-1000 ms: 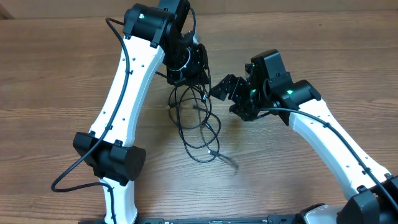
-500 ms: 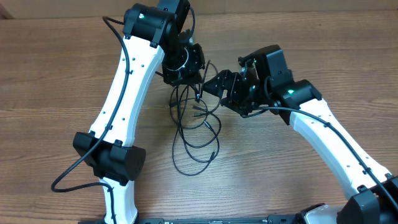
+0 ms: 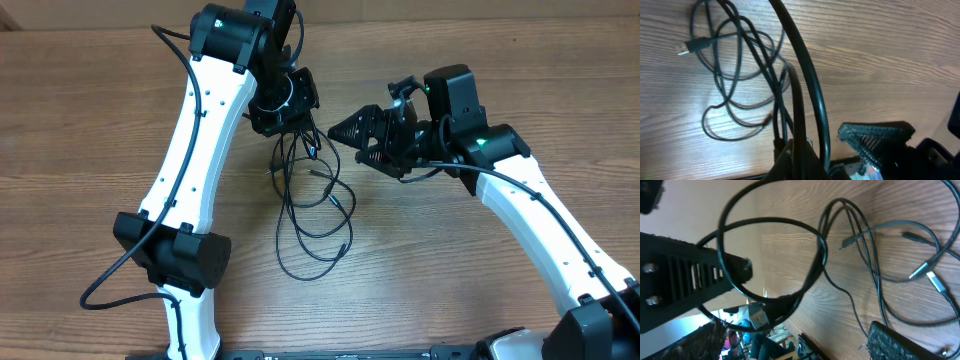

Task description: Untangle cables

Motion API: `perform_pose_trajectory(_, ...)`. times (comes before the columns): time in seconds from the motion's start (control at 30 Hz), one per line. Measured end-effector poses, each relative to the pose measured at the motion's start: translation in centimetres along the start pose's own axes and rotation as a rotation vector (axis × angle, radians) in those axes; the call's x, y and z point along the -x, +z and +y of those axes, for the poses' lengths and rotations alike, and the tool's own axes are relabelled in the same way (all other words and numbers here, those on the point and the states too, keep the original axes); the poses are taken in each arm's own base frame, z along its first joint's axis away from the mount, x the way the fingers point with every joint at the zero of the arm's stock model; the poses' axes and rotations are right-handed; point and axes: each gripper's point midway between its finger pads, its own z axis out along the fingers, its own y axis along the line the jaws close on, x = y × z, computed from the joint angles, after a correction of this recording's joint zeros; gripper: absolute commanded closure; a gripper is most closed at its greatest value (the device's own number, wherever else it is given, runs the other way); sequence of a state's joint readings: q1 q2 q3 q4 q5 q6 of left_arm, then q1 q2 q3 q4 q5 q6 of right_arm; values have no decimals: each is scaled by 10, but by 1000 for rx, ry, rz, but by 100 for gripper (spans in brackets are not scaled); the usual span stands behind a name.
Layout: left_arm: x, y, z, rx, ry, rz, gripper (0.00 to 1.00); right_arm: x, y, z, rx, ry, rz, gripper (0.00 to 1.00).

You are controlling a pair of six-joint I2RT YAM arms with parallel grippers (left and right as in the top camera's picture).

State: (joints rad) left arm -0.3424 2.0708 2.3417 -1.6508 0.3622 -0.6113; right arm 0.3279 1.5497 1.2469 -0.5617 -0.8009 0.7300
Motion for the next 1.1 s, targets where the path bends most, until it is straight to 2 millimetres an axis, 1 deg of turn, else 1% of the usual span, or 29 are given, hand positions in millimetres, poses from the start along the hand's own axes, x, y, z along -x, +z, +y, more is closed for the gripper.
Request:
perform_pose_trajectory(0.2, -12, -1, -20, -110, 26, 68, 96, -1, 5, 0, -21, -22, -13, 10)
perform_pose_trajectory(0.37, -17, -3, -30, -174, 48, 101, 96, -6, 12, -4, -69, -35, -21, 11)
perform_pose_trajectory(0.5, -20, -5, -36, -211, 54, 120, 96, -6, 15, -12, -125, -39, -43, 19)
perform_pose_trajectory(0.6, -24, -7, -41, -243, 63, 143, 96, 1, 14, -18, -162, -43, -82, 23)
perform_pose_trajectory(0.7, -31, -10, -48, -291, 75, 177, 96, 12, 12, -28, -215, -40, -137, 36)
perform_pose_trajectory(0.73, -33, -11, -49, -302, 79, 186, 96, 15, 11, -31, -233, -40, -154, 44)
perform_pose_trajectory(0.8, -35, -12, -52, -321, 90, 199, 96, 21, 9, -39, -275, -42, -191, 70)
perform_pose_trajectory(0.87, -36, -13, -54, -336, 98, 205, 96, 25, 8, -43, -299, -40, -215, 89)
perform_pose_trajectory(0.9, -37, -14, -54, -339, 103, 207, 96, 27, 6, -45, -313, -37, -228, 96)
perform_pose_trajectory(1.0, -36, -13, -54, -336, 115, 201, 96, 30, 3, -54, -361, -29, -252, 96)
perform_pose_trajectory(1.07, -32, -10, -48, -297, 117, 176, 96, 29, 0, -61, -396, -17, -258, 96)
perform_pose_trajectory(1.1, -27, -7, -40, -247, 109, 151, 96, 28, -1, -65, -417, -7, -256, 96)
